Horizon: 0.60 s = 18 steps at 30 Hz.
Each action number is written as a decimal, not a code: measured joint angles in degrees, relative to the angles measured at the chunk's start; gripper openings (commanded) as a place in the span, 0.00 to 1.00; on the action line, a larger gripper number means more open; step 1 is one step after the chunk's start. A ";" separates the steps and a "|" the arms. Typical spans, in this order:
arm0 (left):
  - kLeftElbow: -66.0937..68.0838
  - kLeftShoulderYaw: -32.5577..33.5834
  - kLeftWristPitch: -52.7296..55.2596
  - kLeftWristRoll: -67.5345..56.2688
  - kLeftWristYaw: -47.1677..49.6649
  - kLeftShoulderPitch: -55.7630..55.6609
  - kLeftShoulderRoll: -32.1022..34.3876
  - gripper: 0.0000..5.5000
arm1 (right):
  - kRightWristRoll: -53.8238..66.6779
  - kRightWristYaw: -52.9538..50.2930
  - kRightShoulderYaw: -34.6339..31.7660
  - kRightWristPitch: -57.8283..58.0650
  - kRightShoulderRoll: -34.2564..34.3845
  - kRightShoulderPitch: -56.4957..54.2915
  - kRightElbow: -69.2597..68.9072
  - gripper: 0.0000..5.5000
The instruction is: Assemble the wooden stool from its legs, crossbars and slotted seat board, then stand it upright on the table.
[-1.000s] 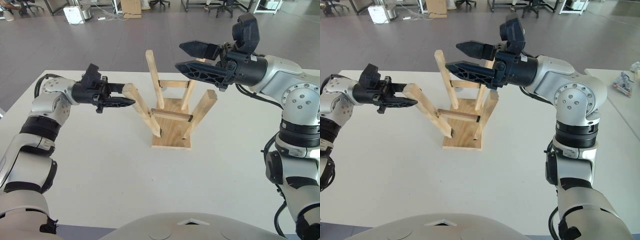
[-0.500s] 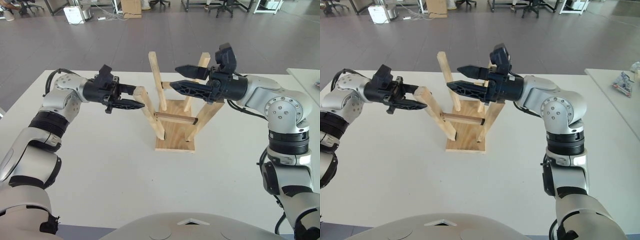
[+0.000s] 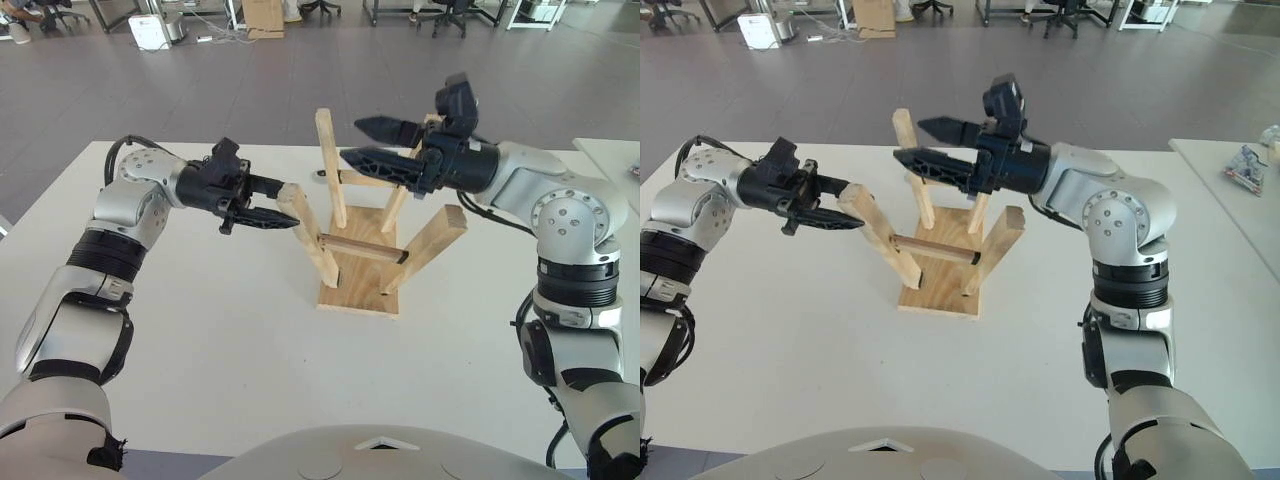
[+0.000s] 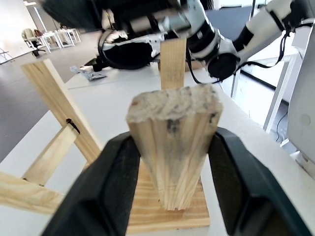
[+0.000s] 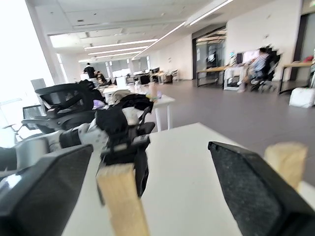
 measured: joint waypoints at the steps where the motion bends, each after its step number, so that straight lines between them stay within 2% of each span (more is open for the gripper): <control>1: -3.11 0.59 0.88 0.72 1.30 1.10 0.34 0.38 | 0.05 -0.80 -0.95 -0.41 -0.09 -1.15 -0.50 0.80; 7: -11.90 3.87 5.95 2.64 5.91 5.35 1.22 0.38 | 0.35 -7.59 -3.89 -0.75 -0.26 -1.43 -5.11 0.80; 13: -13.32 5.20 8.61 3.45 7.80 6.21 0.81 0.38 | 0.65 -16.64 -2.44 -0.02 2.14 6.70 -16.07 0.80; 18: -14.45 5.56 11.50 4.71 8.52 6.18 0.75 0.38 | 1.21 -20.77 -0.85 0.93 4.23 11.17 -17.64 0.80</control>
